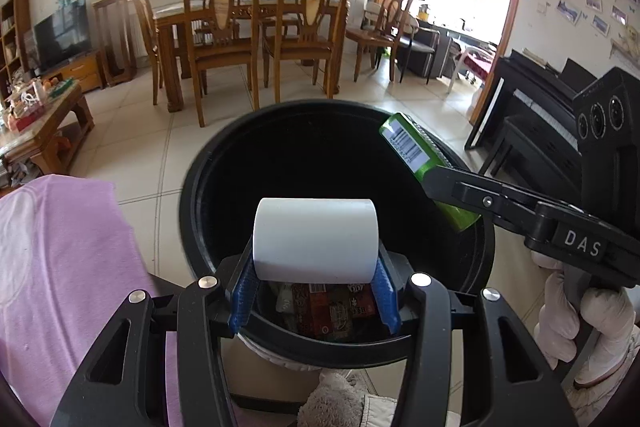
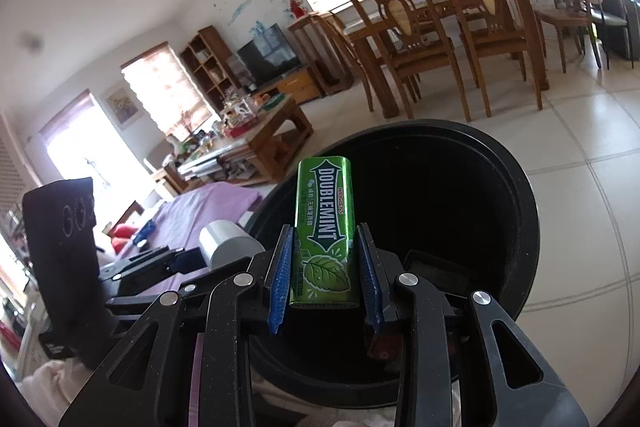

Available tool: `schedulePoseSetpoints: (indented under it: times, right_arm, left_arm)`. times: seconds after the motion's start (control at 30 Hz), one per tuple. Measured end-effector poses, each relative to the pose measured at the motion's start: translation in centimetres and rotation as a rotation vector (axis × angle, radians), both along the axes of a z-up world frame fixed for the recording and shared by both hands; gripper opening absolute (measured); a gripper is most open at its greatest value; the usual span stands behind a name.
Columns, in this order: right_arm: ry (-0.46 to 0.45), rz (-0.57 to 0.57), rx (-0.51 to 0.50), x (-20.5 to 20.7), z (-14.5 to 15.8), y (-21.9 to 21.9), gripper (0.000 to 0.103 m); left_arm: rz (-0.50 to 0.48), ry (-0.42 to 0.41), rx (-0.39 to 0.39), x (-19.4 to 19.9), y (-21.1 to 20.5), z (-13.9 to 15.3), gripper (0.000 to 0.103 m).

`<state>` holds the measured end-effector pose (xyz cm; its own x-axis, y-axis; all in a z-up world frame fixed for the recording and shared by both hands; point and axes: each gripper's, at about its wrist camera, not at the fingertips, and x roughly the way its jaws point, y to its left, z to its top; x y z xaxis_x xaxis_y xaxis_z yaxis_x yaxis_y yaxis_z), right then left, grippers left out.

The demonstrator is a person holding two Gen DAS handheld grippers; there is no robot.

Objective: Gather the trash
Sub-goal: 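Move both items over the black bin and open both tools to release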

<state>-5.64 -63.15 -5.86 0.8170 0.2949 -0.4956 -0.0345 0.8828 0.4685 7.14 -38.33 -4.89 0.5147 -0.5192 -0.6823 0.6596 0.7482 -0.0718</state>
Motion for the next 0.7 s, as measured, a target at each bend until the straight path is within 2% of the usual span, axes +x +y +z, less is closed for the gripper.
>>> schedulePoseSetpoints:
  times: [0.4,0.7]
  right_arm:
    - [0.024,-0.012,-0.005,-0.2,-1.6,-0.5,0.032]
    - [0.039,-0.025,0.007,0.3,-1.5,-0.3,0.034]
  left_arm:
    - [-0.038,0.013,0.068,-0.1,-2.1,-1.6,0.049]
    - [-0.042,0.009,0.089,-0.4,-2.1,-1.3,0.05]
